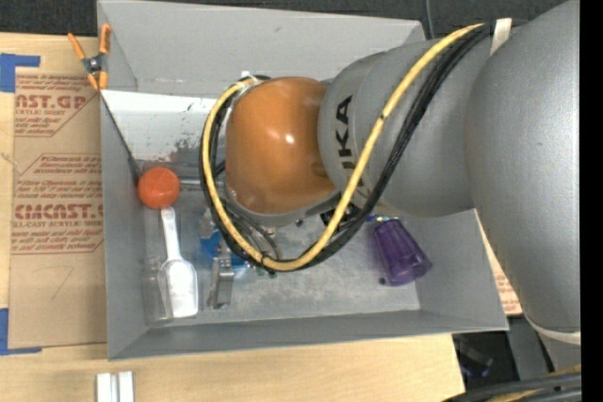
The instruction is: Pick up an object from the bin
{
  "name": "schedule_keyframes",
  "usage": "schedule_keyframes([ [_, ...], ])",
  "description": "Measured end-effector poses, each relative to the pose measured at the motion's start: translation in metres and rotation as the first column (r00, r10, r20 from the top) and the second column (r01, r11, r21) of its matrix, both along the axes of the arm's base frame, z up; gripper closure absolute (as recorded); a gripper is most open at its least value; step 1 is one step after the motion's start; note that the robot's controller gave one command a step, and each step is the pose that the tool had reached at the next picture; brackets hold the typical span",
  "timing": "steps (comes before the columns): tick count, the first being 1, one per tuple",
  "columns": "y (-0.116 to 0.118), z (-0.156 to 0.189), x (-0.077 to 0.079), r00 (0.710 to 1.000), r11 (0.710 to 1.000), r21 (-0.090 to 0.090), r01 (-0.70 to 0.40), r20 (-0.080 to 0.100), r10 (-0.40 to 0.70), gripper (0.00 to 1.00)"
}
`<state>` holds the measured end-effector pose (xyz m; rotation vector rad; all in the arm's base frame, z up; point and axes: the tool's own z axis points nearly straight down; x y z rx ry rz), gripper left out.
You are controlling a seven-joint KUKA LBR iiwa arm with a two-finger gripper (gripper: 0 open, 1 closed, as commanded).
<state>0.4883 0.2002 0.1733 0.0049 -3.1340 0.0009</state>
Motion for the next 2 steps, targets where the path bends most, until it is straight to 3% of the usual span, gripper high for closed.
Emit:
schedule_keyframes([
  [1, -0.001, 0.005, 0.002, 1.000, 1.000, 0.002, 0.002, 0.008, -0.002, 0.00],
  [2, -0.059, -0.105, 0.070, 1.000, 1.000, 0.000, -0.025, 0.004, 0.025, 0.00],
])
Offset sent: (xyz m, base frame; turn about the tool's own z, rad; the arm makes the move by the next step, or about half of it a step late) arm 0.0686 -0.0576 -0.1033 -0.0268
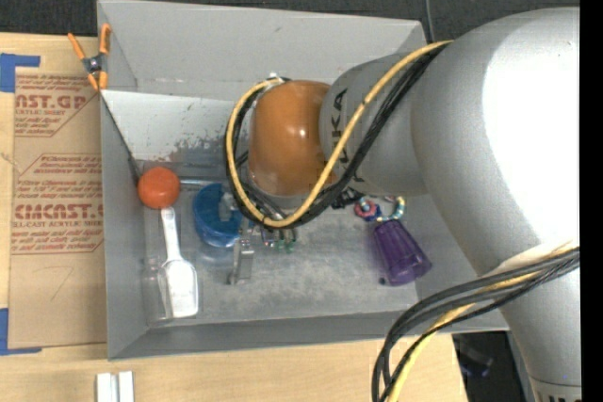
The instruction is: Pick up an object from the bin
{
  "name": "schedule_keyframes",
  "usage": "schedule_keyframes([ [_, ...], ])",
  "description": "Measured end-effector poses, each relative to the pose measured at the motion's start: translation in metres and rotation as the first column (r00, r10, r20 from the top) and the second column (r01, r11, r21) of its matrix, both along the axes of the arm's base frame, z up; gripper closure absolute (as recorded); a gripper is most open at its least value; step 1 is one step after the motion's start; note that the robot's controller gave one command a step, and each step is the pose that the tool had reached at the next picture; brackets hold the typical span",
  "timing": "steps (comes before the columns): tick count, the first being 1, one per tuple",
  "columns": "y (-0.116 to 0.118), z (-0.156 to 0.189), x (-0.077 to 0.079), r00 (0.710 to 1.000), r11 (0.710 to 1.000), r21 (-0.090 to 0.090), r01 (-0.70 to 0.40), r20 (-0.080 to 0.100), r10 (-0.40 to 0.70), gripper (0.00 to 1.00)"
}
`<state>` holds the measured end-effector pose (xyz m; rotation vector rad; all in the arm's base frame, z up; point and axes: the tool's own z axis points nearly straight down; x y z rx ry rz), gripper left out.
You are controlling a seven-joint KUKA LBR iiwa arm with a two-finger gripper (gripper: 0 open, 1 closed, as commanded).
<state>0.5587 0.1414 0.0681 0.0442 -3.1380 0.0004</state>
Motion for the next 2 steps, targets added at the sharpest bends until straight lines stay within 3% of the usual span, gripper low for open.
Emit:
schedule_keyframes([
  [1, 0.002, 0.002, -0.012, 0.999, 0.999, 0.003, -0.052, 0.007, 0.052, 0.00],
  [2, 0.000, -0.001, -0.001, 1.000, 1.000, 0.002, -0.005, 0.001, 0.005, 0.00],
])
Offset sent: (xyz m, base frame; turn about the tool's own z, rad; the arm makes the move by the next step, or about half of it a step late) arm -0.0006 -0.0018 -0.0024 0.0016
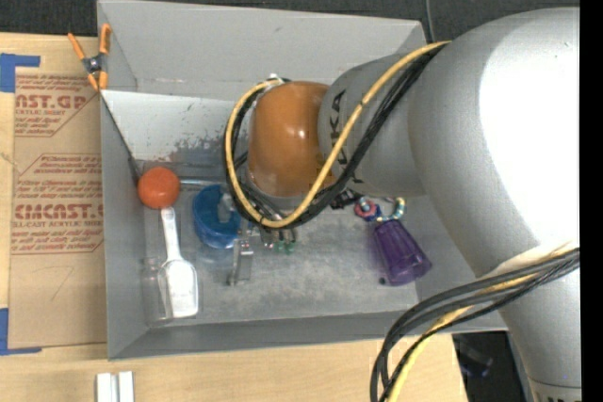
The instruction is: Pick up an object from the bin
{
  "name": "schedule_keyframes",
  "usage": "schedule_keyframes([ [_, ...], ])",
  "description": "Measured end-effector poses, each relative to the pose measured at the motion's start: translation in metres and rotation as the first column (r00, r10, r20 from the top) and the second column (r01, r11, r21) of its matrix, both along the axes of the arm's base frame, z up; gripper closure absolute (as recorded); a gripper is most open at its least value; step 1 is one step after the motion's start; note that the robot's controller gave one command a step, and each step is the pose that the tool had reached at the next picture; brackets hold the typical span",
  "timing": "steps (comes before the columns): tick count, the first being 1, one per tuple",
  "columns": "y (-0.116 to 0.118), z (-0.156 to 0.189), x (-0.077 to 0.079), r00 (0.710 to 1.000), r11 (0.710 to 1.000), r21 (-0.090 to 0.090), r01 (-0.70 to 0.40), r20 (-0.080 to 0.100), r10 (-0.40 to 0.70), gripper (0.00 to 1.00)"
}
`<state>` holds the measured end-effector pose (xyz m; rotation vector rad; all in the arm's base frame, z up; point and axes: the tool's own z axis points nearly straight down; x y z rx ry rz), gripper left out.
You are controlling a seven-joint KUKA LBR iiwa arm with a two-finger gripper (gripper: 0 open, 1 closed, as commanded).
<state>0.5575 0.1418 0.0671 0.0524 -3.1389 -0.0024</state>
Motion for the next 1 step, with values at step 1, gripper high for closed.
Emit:
schedule_keyframes([
  [1, 0.0024, 0.0037, -0.0104, 0.999, 0.999, 0.002, -0.045, 0.009, 0.045, 0.00],
])
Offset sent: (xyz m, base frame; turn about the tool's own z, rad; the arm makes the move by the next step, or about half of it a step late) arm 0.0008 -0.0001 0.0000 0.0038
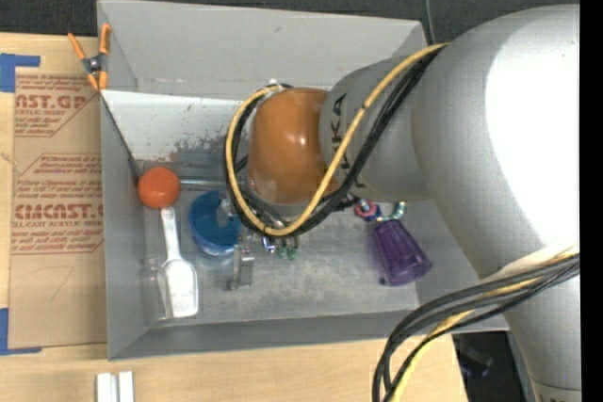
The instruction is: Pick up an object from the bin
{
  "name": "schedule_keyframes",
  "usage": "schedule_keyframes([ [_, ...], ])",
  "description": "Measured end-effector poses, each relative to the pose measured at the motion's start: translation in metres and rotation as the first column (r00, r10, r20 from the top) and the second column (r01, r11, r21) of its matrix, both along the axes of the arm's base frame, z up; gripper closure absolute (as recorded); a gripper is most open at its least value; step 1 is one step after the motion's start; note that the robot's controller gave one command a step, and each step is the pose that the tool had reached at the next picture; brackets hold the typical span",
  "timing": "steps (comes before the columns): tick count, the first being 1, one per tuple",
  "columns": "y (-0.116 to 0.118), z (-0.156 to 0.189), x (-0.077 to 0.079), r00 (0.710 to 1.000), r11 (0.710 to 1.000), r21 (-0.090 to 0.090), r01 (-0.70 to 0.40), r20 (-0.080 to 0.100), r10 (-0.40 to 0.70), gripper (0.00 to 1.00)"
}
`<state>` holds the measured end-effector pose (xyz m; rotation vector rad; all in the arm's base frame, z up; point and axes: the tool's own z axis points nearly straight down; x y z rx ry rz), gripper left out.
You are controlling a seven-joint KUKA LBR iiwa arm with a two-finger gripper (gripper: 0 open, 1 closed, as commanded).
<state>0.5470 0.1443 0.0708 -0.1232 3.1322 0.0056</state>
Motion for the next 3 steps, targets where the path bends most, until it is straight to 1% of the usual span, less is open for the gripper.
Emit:
schedule_keyframes([
  [1, 0.0003, -0.0006, 0.0136, 0.999, 0.999, 0.004, 0.048, 0.001, -0.048, 1.00],
  [2, 0.0002, -0.0006, 0.0136, 0.999, 0.999, 0.004, 0.047, 0.001, -0.047, 1.00],
  [3, -0.0003, 0.0057, 0.0118, 0.999, 0.999, 0.002, 0.048, -0.005, -0.048, 1.00],
])
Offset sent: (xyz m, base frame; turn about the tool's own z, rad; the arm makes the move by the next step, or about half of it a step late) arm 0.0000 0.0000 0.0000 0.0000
